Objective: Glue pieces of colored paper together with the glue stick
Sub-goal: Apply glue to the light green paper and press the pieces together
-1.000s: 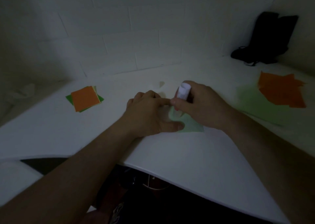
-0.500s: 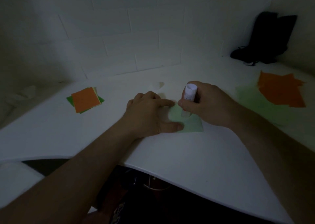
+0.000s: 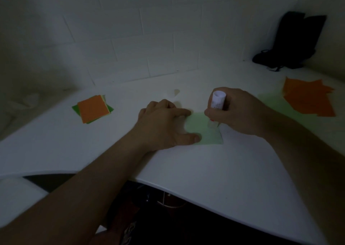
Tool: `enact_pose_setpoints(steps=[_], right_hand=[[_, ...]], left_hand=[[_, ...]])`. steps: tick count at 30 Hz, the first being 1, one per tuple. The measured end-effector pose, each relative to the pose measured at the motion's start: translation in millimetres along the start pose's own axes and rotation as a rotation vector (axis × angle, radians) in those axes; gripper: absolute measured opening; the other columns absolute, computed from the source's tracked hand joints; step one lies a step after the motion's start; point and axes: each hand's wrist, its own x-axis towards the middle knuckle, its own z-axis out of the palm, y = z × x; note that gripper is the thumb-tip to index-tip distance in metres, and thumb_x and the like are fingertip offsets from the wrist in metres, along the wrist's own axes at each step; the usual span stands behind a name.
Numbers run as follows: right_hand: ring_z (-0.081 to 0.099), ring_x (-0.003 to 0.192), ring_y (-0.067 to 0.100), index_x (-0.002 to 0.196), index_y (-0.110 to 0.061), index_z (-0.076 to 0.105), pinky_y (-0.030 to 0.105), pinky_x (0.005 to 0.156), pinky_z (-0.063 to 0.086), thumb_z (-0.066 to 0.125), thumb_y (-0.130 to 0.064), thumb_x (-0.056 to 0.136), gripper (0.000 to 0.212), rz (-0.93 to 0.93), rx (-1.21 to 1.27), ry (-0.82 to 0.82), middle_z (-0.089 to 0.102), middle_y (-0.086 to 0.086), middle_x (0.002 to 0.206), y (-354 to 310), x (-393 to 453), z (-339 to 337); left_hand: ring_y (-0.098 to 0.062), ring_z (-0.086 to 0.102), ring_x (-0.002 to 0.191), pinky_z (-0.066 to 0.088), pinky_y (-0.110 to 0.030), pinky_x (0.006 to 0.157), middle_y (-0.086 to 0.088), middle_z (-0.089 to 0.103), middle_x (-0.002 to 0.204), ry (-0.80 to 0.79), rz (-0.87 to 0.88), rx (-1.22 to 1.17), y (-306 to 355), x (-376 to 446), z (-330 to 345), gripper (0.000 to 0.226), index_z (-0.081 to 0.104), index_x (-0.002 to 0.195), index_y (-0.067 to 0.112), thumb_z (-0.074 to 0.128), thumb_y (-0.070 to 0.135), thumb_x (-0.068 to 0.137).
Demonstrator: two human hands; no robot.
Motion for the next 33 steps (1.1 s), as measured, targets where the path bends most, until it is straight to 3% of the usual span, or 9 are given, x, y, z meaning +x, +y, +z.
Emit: enact_pose_setpoints(steps=[6, 12, 17, 20, 28, 33], right_hand=[[0.060, 0.074, 0.019, 0.082, -0.018, 0.058, 0.040, 0.072, 0.050, 0.069, -0.039, 0.087, 0.024, -0.022, -0.083, -0.013, 0.063, 0.001, 0.078, -2, -2, -6], [0.055, 0.068, 0.011, 0.075, -0.018, 0.054, 0.017, 0.057, 0.037, 0.073, -0.030, 0.087, 0.025, -0.085, -0.203, 0.053, 0.057, 0.001, 0.065, -8, -6, -7], [0.055, 0.064, 0.017, 0.076, -0.013, 0.055, 0.030, 0.060, 0.041, 0.068, -0.028, 0.089, 0.023, -0.084, -0.114, 0.158, 0.059, 0.006, 0.068, -17, -1, -1], [0.060, 0.067, 0.010, 0.079, -0.021, 0.061, 0.025, 0.062, 0.045, 0.067, -0.036, 0.089, 0.019, -0.051, 0.002, 0.164, 0.065, -0.003, 0.072, -27, 2, 11], [0.064, 0.071, 0.009, 0.080, -0.026, 0.060, 0.031, 0.065, 0.049, 0.069, -0.041, 0.089, 0.019, 0.005, 0.028, 0.059, 0.068, -0.008, 0.078, -24, 4, 28], [0.061, 0.068, 0.006, 0.078, -0.033, 0.057, 0.018, 0.060, 0.042, 0.069, -0.036, 0.090, 0.017, -0.010, 0.047, 0.061, 0.067, -0.009, 0.076, -30, 3, 30]], left_hand=[[-0.023, 0.041, 0.119, 0.034, -0.040, 0.101, 0.013, 0.040, 0.115, 0.005, 0.002, -0.004, -1, 0, 1, 0.101, 0.046, 0.140, 0.058, 0.040, 0.101, 0.049], [-0.024, 0.042, 0.121, 0.033, -0.040, 0.100, 0.012, 0.042, 0.120, 0.004, -0.008, -0.002, 0, 1, 1, 0.103, 0.046, 0.141, 0.058, 0.039, 0.101, 0.047], [-0.023, 0.040, 0.121, 0.033, -0.040, 0.101, 0.013, 0.040, 0.117, -0.014, -0.015, -0.006, 0, 0, -1, 0.104, 0.045, 0.141, 0.057, 0.039, 0.100, 0.047], [-0.022, 0.040, 0.119, 0.032, -0.038, 0.096, 0.013, 0.039, 0.116, -0.014, -0.010, 0.003, 1, 0, -1, 0.104, 0.045, 0.142, 0.057, 0.038, 0.101, 0.048], [-0.020, 0.040, 0.111, 0.032, -0.037, 0.094, 0.012, 0.044, 0.112, 0.028, 0.013, -0.007, 1, -2, 0, 0.092, 0.043, 0.137, 0.064, 0.040, 0.098, 0.051], [-0.023, 0.043, 0.109, 0.035, -0.039, 0.092, 0.011, 0.046, 0.111, 0.028, 0.034, -0.003, 0, -1, 1, 0.087, 0.037, 0.136, 0.065, 0.046, 0.097, 0.055]])
